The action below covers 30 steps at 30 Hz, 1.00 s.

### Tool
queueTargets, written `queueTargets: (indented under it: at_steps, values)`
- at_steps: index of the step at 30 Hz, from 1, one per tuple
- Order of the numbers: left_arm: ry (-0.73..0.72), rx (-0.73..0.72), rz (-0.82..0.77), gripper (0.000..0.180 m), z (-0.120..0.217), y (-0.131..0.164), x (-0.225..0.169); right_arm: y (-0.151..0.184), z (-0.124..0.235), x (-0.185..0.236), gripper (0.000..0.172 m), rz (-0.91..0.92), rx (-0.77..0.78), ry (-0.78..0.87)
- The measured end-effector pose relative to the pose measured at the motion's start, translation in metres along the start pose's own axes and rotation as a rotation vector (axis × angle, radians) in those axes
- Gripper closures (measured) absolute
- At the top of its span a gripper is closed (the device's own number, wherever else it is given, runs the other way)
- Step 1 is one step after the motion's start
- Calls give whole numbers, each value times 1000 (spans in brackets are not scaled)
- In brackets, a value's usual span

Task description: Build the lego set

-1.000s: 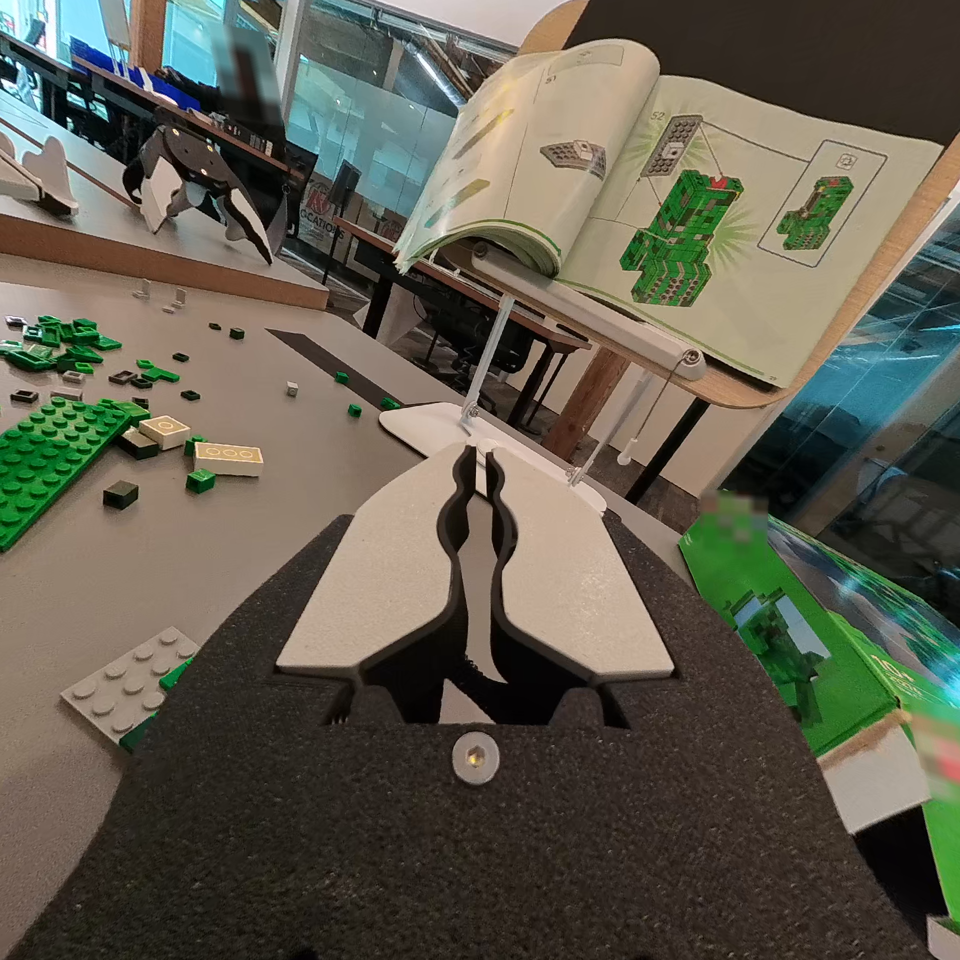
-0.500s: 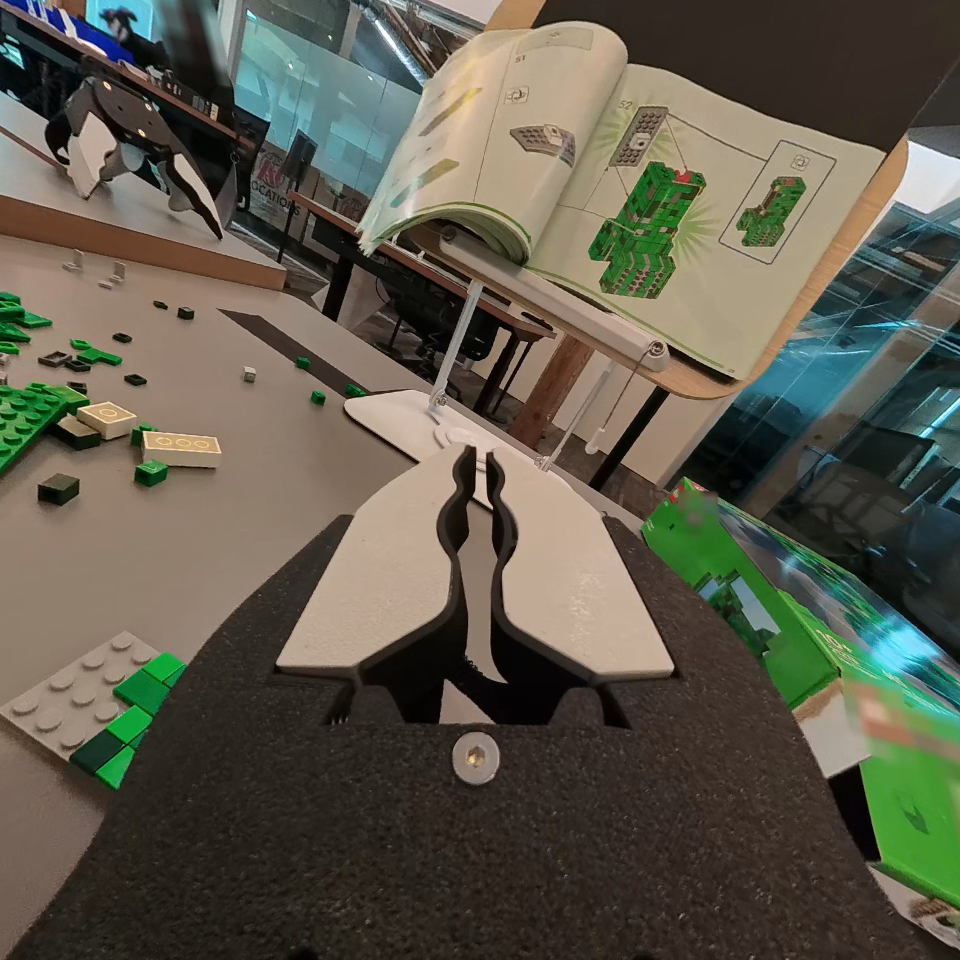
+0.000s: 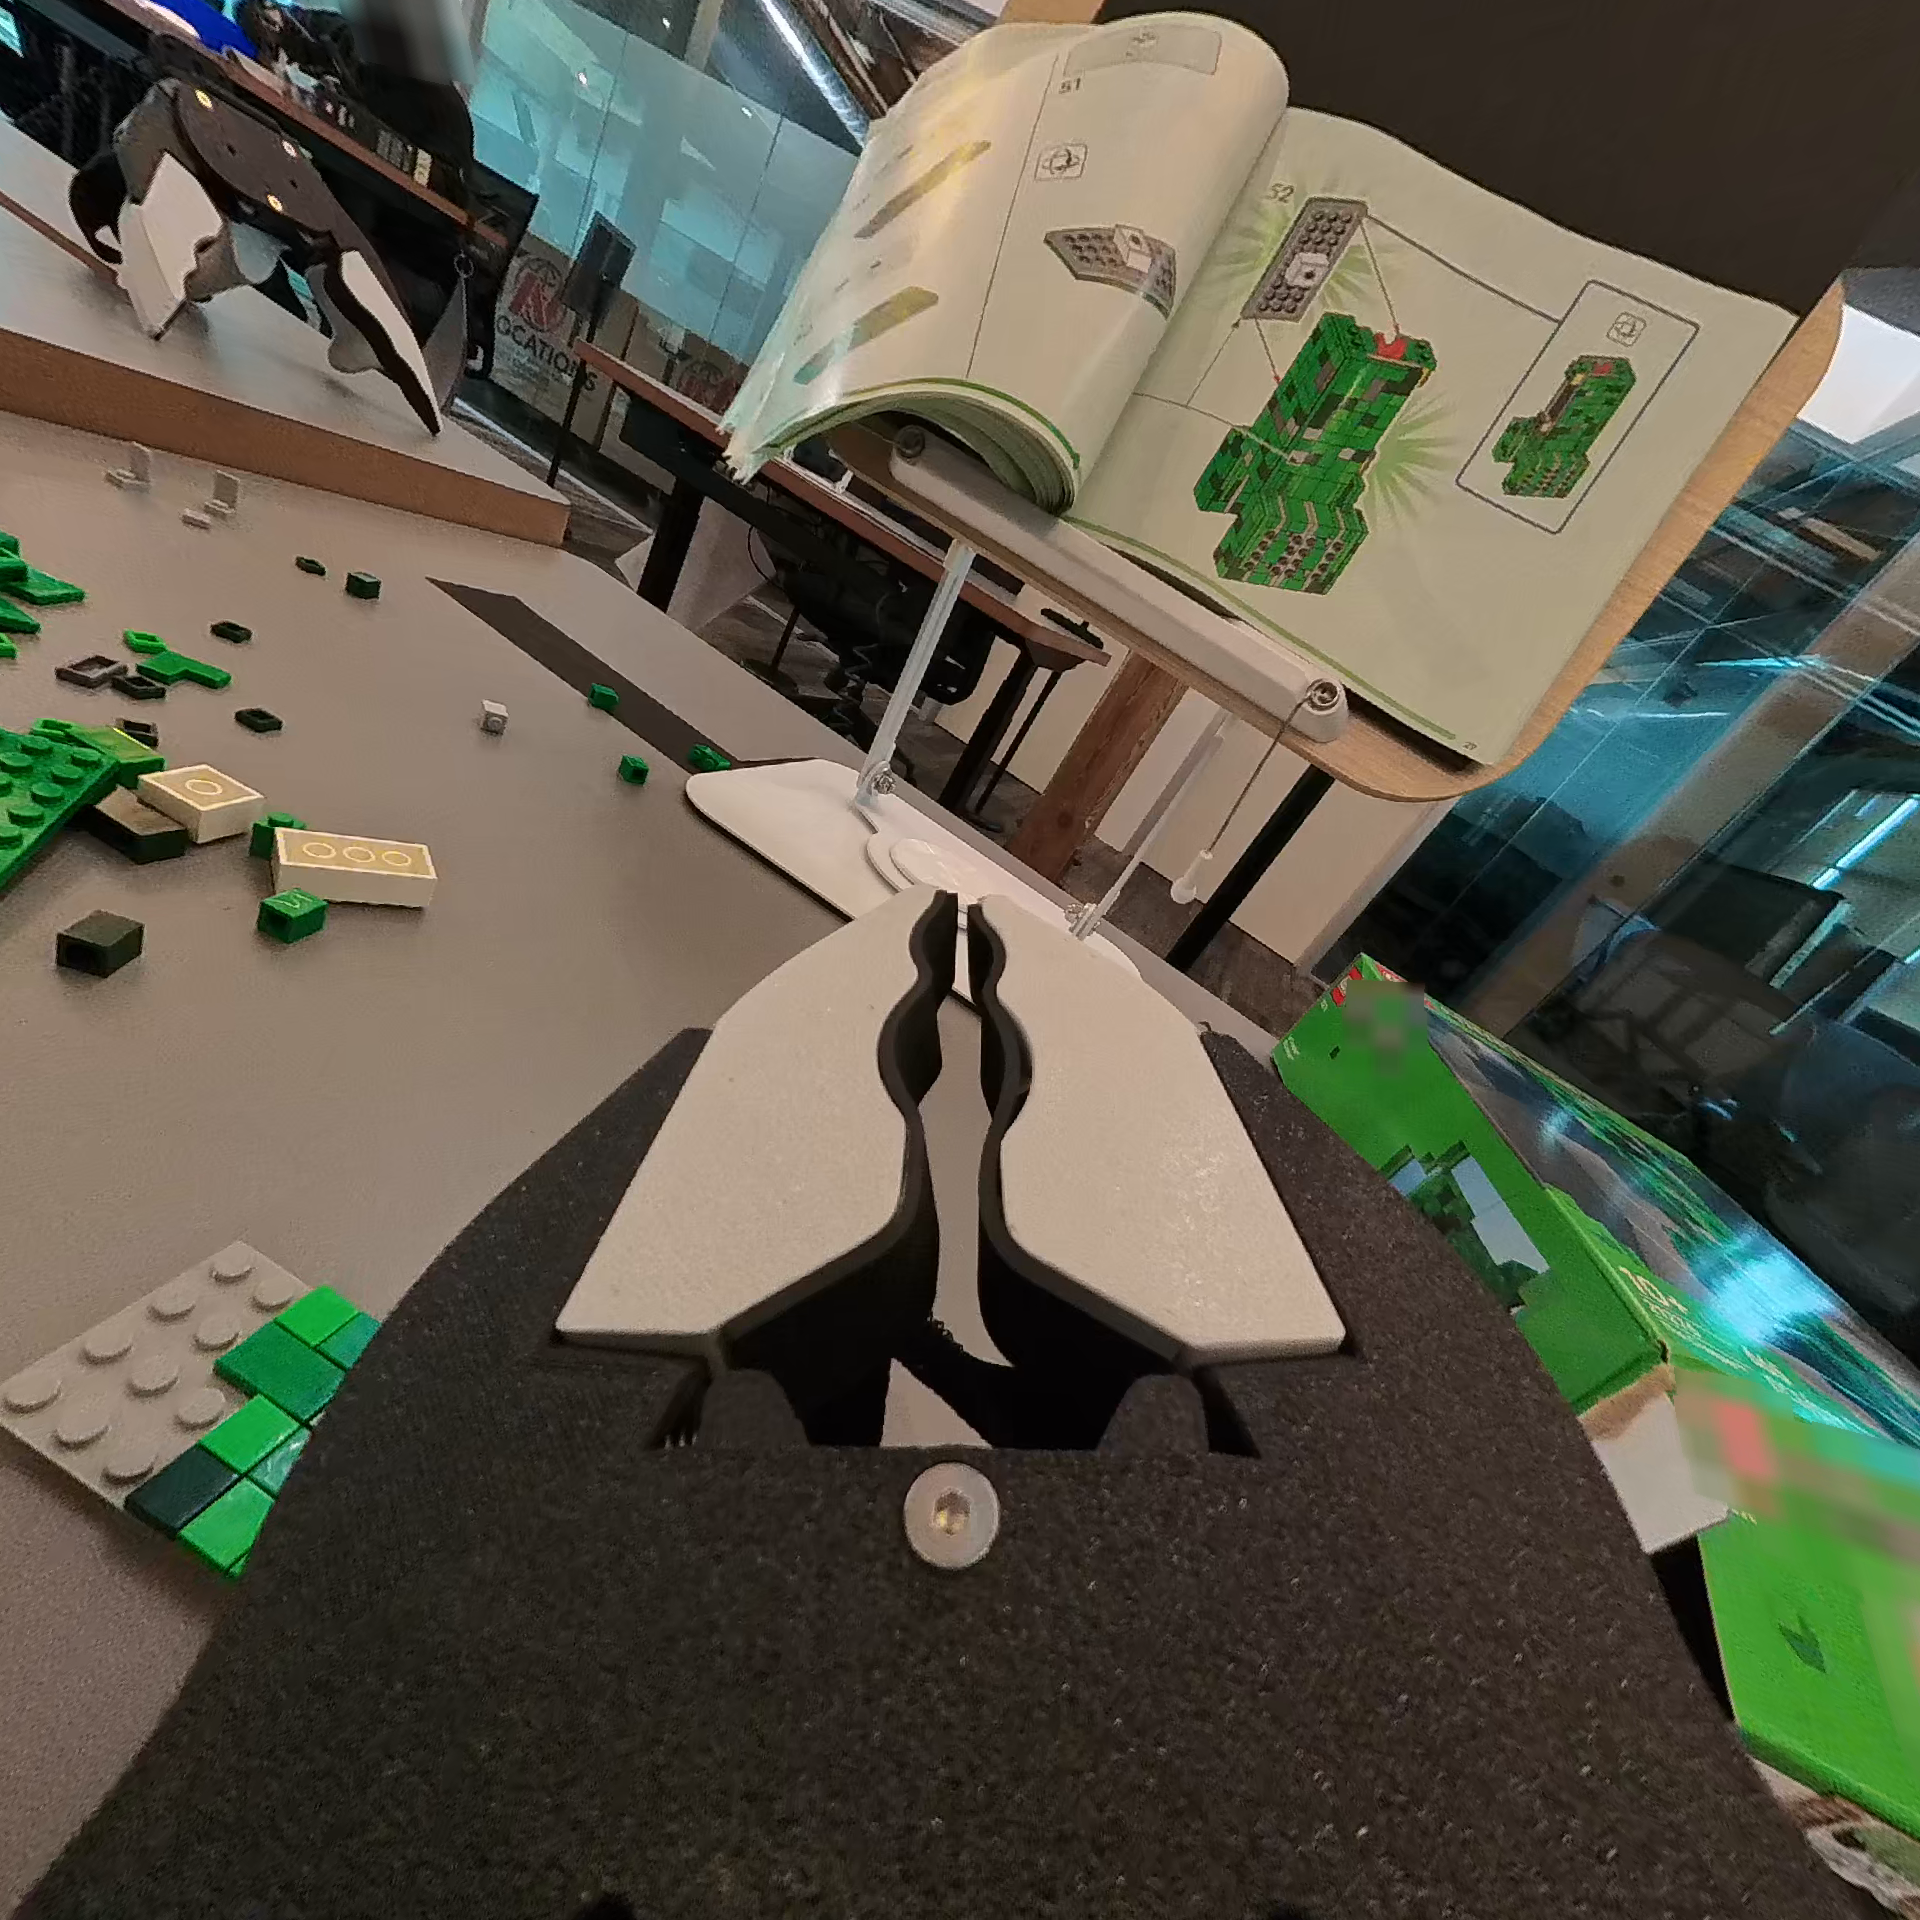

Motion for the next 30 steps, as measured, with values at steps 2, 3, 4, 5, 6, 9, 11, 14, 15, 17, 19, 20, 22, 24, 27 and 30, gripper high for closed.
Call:
queueTargets:
  at_steps: [2,3,4,5,6,9,11,14,15,17,19,20,22,24,27,30]
  values:
    - [-1,0,2,180,0,0,0,0,0,0,170,2,1,-1]
    - [-1,0,3,180,0,0,0,0,0,0,170,3,1,0]
    - [-2,0,3,180,0,0,0,0,0,0,171,3,1,-1]
    - [-2,0,3,180,0,1,0,0,0,0,171,3,1,-1]
    - [-2,1,3,180,0,1,0,0,0,0,171,3,1,-2]
    - [-1,1,3,180,0,0,1,0,0,1,171,6,1,-4]
    - [-2,2,4,180,1,1,2,0,0,1,171,9,0,-7]
    - [-3,-1,7,180,0,0,0,0,0,3,172,15,10,-19]
    - [-3,-2,8,180,0,0,0,0,0,4,172,20,13,-22]
    - [-4,-4,11,180,0,0,1,0,0,5,172,34,15,-25]
    - [-5,-3,13,180,0,1,2,0,-1,6,172,44,17,-26]
    - [-4,-2,14,180,0,0,2,0,-1,6,172,46,17,-25]
    - [-3,-1,14,180,0,0,2,0,-1,6,172,45,17,-20]
    - [-3,0,15,180,1,1,3,0,-1,5,172,40,19,-18]
    - [-3,2,17,180,0,1,3,0,0,6,172,37,29,-24]
    - [-4,3,19,180,1,1,5,0,-1,7,172,44,29,-27]
Point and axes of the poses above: each gripper's, where its closed fingertips meet, z back along the fingers, y out of its underside, x = y × z across the jaws, the point moved 6 cm from there along z, back along the fingers, and after that the axes turned 1 degree about -z, right-handed, at the moved point
